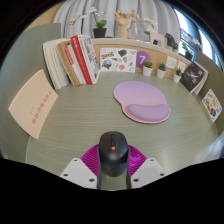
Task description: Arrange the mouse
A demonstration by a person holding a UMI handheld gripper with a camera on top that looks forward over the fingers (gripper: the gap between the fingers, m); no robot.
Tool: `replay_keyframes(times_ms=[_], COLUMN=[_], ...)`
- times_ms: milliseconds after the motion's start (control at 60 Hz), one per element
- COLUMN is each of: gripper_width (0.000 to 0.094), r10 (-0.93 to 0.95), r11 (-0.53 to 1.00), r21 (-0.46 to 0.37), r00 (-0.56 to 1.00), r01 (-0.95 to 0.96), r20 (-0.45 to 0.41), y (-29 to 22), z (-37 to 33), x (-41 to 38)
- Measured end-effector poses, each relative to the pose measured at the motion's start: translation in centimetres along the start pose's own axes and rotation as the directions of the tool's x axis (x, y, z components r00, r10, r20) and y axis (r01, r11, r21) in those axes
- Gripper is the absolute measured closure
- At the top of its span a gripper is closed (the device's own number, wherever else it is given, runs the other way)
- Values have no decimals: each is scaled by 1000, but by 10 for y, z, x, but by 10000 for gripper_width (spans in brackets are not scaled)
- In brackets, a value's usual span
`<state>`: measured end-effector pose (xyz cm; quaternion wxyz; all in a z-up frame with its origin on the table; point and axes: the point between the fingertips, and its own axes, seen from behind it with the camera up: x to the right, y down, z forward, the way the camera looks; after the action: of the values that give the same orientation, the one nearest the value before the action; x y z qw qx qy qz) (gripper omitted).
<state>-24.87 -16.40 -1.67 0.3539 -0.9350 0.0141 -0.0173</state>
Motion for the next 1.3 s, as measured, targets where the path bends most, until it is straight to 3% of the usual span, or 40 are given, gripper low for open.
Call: replay_keyframes(times_ms=[100,417,517,600,800,1050,1133,1300], gripper_width=[603,604,603,604,604,589,573,431], r10=[-29,51,63,73,44,9,32,23], r11=[1000,942,931,942,991,999,999,1000], r21=[5,334,364,332,128,-33,-5,-20], r00=[1000,995,995,996,999,998,998,999], r01=[29,-20,-30,-50,-44,-7,-32,-22], r20=[-3,-83,-78,-56,0,60,50,39], y=[-24,-248,-287,-293,-236,-165,-166,-165], z=[-17,-76,-57,-17,94,145,146,148], x=[-2,66,95,111,127,120,120,120])
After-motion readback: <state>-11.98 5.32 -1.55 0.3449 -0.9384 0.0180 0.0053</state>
